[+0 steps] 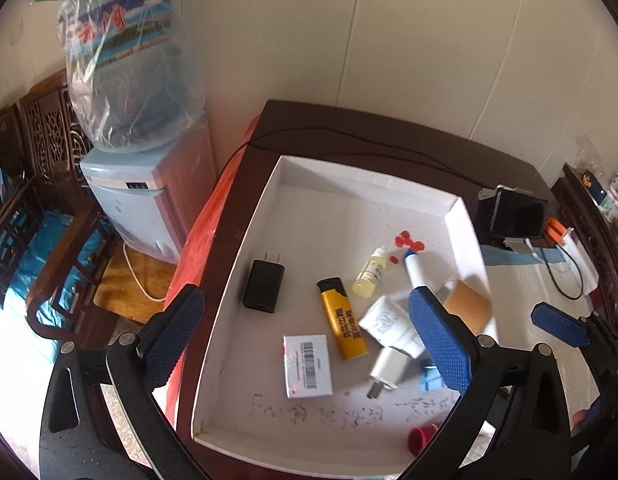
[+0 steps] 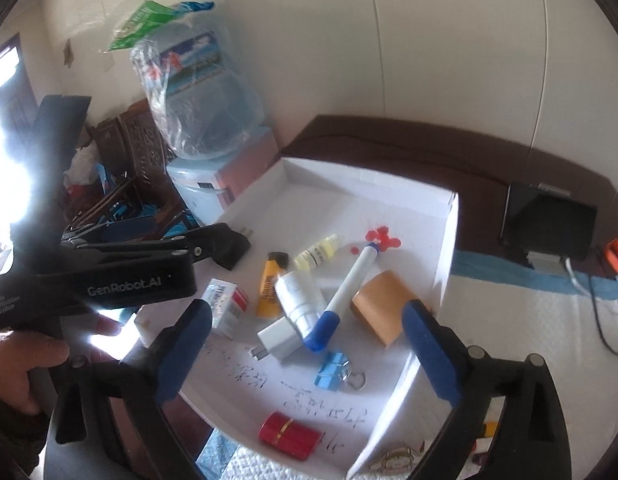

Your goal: Organize rigid objects

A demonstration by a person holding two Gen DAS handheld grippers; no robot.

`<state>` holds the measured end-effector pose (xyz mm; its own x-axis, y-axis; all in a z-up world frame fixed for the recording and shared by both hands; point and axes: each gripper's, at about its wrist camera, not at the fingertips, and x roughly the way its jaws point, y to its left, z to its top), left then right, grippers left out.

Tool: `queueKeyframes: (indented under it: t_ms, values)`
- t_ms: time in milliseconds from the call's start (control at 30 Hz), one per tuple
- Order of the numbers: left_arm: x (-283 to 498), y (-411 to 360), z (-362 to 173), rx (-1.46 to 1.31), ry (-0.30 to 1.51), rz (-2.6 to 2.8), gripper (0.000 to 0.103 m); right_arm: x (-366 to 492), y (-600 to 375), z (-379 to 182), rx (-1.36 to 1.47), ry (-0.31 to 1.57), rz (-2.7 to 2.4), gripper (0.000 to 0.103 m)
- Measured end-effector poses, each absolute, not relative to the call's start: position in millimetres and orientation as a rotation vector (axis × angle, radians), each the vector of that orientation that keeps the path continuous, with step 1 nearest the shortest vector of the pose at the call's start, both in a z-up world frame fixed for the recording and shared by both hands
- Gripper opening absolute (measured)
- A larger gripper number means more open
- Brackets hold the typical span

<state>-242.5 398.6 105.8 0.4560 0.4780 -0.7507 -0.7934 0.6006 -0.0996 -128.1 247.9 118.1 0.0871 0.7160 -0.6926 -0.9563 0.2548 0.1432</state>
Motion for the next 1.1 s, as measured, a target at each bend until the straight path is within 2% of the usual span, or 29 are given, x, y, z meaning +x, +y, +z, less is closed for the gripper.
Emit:
queueKeyframes:
  t_ms: [33,67,333,433,533,633,867,1100]
  values:
    - [-244.7,394.2,111.0,-0.472,0.737,0.822,0.103,-130.7,242.6,122.1,-0.386,0.743,1.3,0.097]
    - [-246.9,389.9,115.4,-0.468,0.729,0.822,0.103,-132.8,239.6,124.5,-0.385,0.736,1.301,0.103]
    - [-278.7,340.6,156.4,-0.483,0.686,0.799,0.103,-146.5,210.6,150.7,-0.345,0.666,1.309,0.103]
    - [-302.9,301.9,182.2,-0.46,0.602,0.749,0.103,-145.6,184.2,171.2,-0.283,0.661,1.311,0.103]
    - [-321.9,272.9,196.1,-0.393,0.56,0.776,0.103,-145.0,147.3,194.6,-0.233,0.567,1.296,0.103]
    - [-336.0,265.8,199.4,-0.422,0.543,0.802,0.103,-132.8,119.6,200.7,-0.214,0.549,1.218,0.103]
    - [-334.3,248.4,194.8,-0.475,0.582,0.82,0.103,-107.2,98.2,186.5,-0.158,0.696,1.173,0.103]
    - [-308.6,223.9,193.7,-0.47,0.621,0.753,0.103,-111.4,79.4,191.7,-0.207,0.665,1.226,0.103]
